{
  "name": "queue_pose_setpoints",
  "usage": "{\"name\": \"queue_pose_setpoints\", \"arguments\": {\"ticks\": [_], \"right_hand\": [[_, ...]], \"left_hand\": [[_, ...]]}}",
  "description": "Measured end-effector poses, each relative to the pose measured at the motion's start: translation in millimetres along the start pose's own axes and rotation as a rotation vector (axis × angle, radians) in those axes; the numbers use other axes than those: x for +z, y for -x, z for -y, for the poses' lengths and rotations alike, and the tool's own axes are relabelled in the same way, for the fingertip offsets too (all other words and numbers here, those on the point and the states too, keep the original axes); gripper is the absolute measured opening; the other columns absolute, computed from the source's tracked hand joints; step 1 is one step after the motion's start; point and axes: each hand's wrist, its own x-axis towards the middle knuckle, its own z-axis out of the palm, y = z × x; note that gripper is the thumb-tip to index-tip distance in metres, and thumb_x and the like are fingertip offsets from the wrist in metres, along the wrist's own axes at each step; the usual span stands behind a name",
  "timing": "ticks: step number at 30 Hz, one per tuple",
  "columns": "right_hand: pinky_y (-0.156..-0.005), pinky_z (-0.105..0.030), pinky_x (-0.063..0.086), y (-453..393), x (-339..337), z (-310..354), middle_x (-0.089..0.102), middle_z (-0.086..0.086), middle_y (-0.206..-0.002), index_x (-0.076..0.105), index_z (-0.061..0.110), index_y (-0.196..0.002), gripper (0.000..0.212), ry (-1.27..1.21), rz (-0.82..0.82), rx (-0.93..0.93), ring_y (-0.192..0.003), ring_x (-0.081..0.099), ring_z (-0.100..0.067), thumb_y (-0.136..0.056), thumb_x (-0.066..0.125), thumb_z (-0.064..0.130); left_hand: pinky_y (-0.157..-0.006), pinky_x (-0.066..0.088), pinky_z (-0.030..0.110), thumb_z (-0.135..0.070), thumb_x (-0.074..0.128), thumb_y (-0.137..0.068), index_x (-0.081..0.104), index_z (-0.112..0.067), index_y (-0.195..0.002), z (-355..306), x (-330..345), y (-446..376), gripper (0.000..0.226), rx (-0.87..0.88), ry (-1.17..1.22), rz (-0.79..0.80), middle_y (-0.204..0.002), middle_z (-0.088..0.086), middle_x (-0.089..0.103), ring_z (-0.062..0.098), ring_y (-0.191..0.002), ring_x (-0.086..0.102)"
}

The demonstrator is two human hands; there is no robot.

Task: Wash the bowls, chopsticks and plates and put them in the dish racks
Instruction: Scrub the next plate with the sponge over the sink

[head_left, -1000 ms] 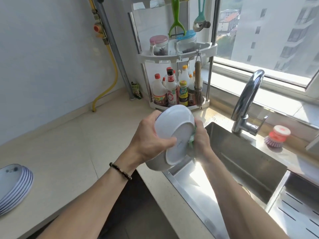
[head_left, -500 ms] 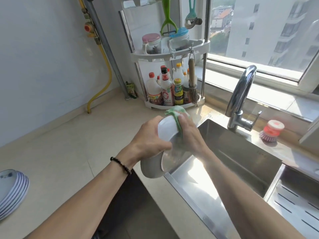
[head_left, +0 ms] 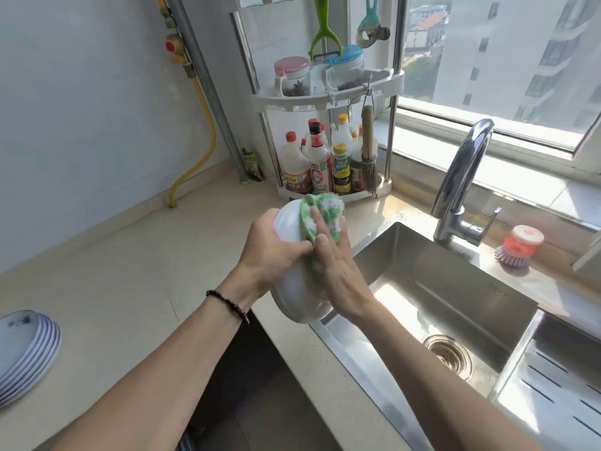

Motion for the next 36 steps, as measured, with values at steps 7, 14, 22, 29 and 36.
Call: {"name": "queue_pose_setpoints", "arguments": {"ticks": [7,14,22,29,36], "right_hand": [[-0.116,-0.025,-0.017,3.8,3.7,-2.6,-0.019,0.011,-0.163,-0.008,0.053,-0.149,0.056,0.256,0.093,-0.01,-0.14,-0.032,0.001,-0.095,0.005,0.062],[-0.119,-0.03,-0.011,-0.2,0.3,13.0,-0.011,0.016,-0.159,0.005,0.045,-0.153,0.048,0.268,0.134,-0.017,-0.146,-0.02,-0.001,-0.107,0.018,0.047],[-0.124,-0.034,0.007,12.5,14.9,25.8,0.013,0.001,-0.166,0.028,0.036,-0.156,0.046,0.2,0.063,-0.035,-0.152,0.007,-0.013,-0.11,0.026,0.035],[-0.125,-0.039,0.01,14.9,34.4,14.0,0.004,-0.004,-0.164,0.022,0.039,-0.158,0.056,0.15,-0.074,0.041,-0.153,0.003,-0.022,-0.103,0.023,0.048],[-0.121,-0.033,0.008,7.1,45.8,-4.4,0.011,-0.012,-0.165,0.006,0.027,-0.16,0.08,0.081,-0.132,0.154,-0.152,0.013,-0.028,-0.088,0.007,0.06]], "left_hand": [[-0.07,0.06,0.037,0.003,0.082,-0.058,0.063,-0.009,-0.101,4.5,-6.1,-5.0,0.049,-0.074,0.153,-0.094,-0.1,0.012,0.07,0.026,-0.087,0.069],[-0.067,0.06,0.037,0.002,0.079,-0.06,0.065,-0.006,-0.1,7.8,-9.0,-7.6,0.044,-0.097,0.248,-0.211,-0.1,0.016,0.071,0.028,-0.085,0.07],[-0.054,0.054,0.024,-0.001,0.078,-0.068,0.062,-0.006,-0.104,9.6,6.9,-9.7,0.04,-0.084,0.339,-0.574,-0.098,0.009,0.069,0.02,-0.078,0.07],[-0.047,0.05,0.019,0.0,0.077,-0.071,0.058,-0.006,-0.104,4.1,8.9,-10.1,0.039,-0.106,0.413,-0.657,-0.092,0.004,0.066,0.018,-0.073,0.067],[-0.063,0.059,0.032,0.0,0.078,-0.07,0.059,-0.011,-0.106,4.1,-3.4,-5.7,0.042,-0.116,0.515,-0.628,-0.098,0.005,0.068,0.02,-0.081,0.068]]}}
